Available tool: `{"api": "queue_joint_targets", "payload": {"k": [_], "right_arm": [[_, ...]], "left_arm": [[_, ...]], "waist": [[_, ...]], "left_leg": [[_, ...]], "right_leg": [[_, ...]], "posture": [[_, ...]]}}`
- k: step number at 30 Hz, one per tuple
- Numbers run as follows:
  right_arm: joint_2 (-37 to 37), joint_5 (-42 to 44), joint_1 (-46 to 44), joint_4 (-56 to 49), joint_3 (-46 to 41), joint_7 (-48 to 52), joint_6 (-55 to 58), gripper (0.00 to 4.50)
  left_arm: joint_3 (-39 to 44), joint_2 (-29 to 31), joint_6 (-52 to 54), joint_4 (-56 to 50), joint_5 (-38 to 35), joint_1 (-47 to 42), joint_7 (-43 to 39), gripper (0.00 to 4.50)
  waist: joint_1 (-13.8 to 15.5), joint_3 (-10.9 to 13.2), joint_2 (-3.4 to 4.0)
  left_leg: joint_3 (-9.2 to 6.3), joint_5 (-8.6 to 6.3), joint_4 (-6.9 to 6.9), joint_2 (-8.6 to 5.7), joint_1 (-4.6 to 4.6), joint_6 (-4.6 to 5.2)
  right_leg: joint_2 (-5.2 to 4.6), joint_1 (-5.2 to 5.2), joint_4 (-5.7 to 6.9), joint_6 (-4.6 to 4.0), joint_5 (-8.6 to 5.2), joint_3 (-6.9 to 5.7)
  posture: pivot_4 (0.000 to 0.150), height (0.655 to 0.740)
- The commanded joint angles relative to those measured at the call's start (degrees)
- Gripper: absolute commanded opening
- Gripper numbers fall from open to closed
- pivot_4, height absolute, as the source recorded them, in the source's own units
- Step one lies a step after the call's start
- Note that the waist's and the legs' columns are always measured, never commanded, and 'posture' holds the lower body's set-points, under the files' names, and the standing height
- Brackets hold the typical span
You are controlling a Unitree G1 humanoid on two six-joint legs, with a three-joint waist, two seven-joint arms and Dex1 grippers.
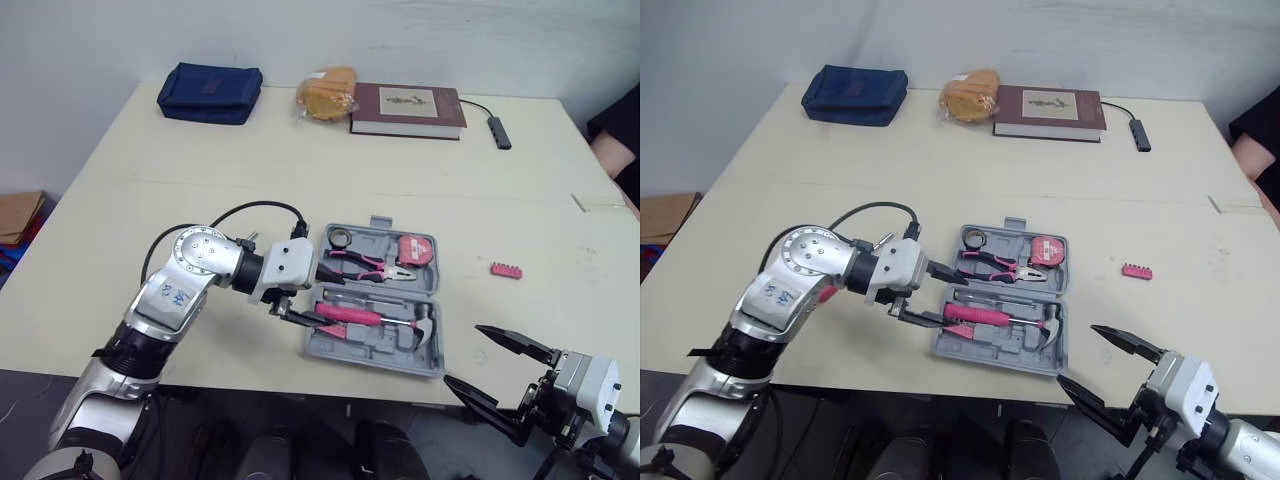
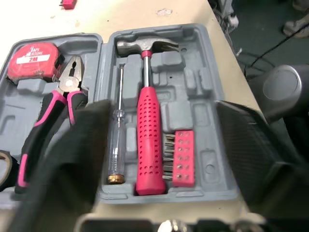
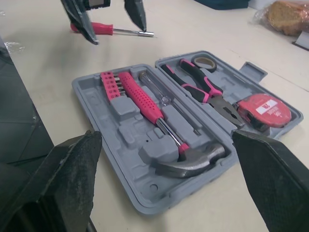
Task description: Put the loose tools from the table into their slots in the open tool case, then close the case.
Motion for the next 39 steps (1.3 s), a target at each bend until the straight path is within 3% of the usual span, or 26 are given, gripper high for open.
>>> {"api": "queue_joint_targets", "payload": {"k": [1, 3, 5, 23, 28, 33, 35, 39], "right_arm": [[0.3, 0.3, 0.5, -0.2, -0.5, 0.4, -1.5, 4.5], [0.5, 0.2, 0.7, -0.2, -0.7, 0.2, -1.6, 4.5], [0.6, 0.1, 1.0, -0.2, -0.9, 0.3, -1.8, 4.5], [1.4, -0.3, 2.7, 0.5, -1.0, -0.4, -3.7, 4.5], [1.4, -0.6, 2.4, 0.7, -0.7, -0.5, -3.9, 4.5], [1.7, -0.8, 2.6, 1.4, -1.5, -0.5, -4.4, 4.5], [1.7, -0.8, 3.2, 2.4, -2.6, -0.1, -5.2, 4.5], [2.5, 0.4, 5.4, 5.7, -8.6, 0.9, -8.2, 4.5]], "left_arm": [[-2.0, -0.2, -7.4, 3.9, 3.0, 0.9, -1.2, 1.4], [-2.9, -0.3, -7.7, 5.2, 4.2, 1.1, -0.9, 0.49], [-3.6, -0.3, -8.9, 5.9, 5.0, 1.2, -1.1, 0.07], [-11.8, 1.4, -7.2, 10.6, 15.5, 5.9, 1.1, 0.07], [-12.8, 0.7, -8.8, 13.3, 17.0, 7.4, 2.9, 0.07], [-7.7, -2.7, -12.5, 13.2, 11.3, 8.6, 4.9, 0.07], [-5.1, -3.5, -18.7, 14.5, 9.6, 9.0, 4.8, 0.07], [4.1, -3.4, -21.5, 14.5, -2.1, 10.7, -0.5, 0.07]], "waist": [[-0.1, 0.0, 0.0], [-0.1, 0.0, 0.0], [-0.1, 0.0, 0.0], [-0.1, -0.7, 0.21], [-0.1, -1.4, 0.58], [-0.1, -1.6, 0.81], [-0.1, -1.6, 0.8], [-0.2, -1.2, 0.78]], "left_leg": [[0.01, 0.0, 0.0, 0.0, 0.01, 0.0], [0.03, 0.0, 0.0, 0.0, 0.01, 0.0], [0.04, 0.01, 0.0, 0.0, 0.02, 0.01], [0.04, -0.02, -0.01, 0.03, 0.14, 0.03], [0.04, -0.07, -0.01, 0.04, 0.24, 0.11], [0.02, -0.5, -0.23, 0.14, 1.18, 0.45], [0.01, -0.51, -0.23, 0.14, 1.11, 0.45], [-0.04, -0.5, -0.24, 0.18, 0.98, 0.26]], "right_leg": [[0.02, -0.01, 0.01, 0.0, 0.0, 0.0], [0.07, -0.01, 0.02, 0.0, 0.0, 0.01], [0.09, -0.01, 0.04, 0.0, 0.0, 0.01], [-0.03, 0.07, 0.01, -0.01, -0.01, 0.07], [-0.09, 0.16, -0.17, -0.03, -0.02, 0.12], [-0.13, 1.02, -0.43, -0.16, -0.09, 0.14], [-0.16, 0.94, -0.43, -0.17, -0.1, 0.16], [-0.16, 0.83, -0.53, -0.2, -0.11, 0.12]], "posture": [[0.15, 0.74], [0.15, 0.74], [0.15, 0.74], [0.15, 0.74], [0.15, 0.74], [0.15, 0.74], [0.15, 0.74], [0.15, 0.74]]}}
